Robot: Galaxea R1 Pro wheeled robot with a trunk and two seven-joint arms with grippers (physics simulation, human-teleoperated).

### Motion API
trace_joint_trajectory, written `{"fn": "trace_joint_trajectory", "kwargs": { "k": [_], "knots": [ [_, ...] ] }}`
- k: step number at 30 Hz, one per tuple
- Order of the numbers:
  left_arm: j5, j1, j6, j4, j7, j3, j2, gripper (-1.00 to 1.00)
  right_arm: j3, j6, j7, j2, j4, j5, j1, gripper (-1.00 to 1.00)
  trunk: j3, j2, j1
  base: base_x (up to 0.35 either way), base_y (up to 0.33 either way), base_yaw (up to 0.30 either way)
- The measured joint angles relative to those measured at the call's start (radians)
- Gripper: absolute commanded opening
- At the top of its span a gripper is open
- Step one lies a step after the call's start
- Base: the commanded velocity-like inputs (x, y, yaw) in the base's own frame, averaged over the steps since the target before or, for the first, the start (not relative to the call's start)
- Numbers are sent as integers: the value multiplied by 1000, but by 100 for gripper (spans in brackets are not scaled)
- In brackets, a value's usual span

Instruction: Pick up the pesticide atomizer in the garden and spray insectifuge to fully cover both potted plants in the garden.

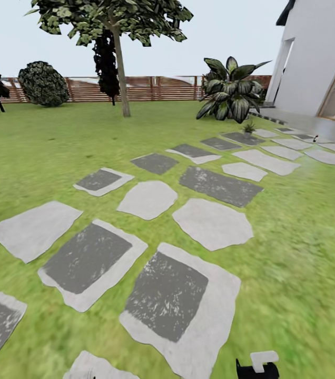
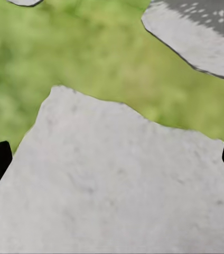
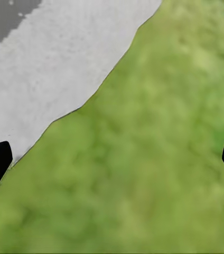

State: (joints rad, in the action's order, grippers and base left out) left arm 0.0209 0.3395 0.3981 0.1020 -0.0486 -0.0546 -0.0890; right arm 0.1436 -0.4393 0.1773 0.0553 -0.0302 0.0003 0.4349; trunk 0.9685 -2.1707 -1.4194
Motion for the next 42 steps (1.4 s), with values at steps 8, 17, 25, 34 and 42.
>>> {"fn": "trace_joint_trajectory", "kwargs": {
  "k": [8,17,25,34,42],
  "knots": [
    [0,0,0,0,0,0,0,100,0,0,0,0,0,1,0,100,-2,0,0,313,141,-192],
    [0,0,0,0,0,0,0,100,0,0,0,0,0,1,0,100,-5,0,0,313,140,-11],
    [0,-1,0,0,0,0,0,100,1,0,0,0,0,1,0,100,-11,0,0,313,138,0],
    [0,0,0,0,0,0,0,100,1,0,0,0,0,1,0,100,-12,0,0,316,133,0],
    [0,0,0,0,0,0,0,100,1,0,0,-2,0,1,0,100,-12,0,0,317,131,0]
  ]
}}
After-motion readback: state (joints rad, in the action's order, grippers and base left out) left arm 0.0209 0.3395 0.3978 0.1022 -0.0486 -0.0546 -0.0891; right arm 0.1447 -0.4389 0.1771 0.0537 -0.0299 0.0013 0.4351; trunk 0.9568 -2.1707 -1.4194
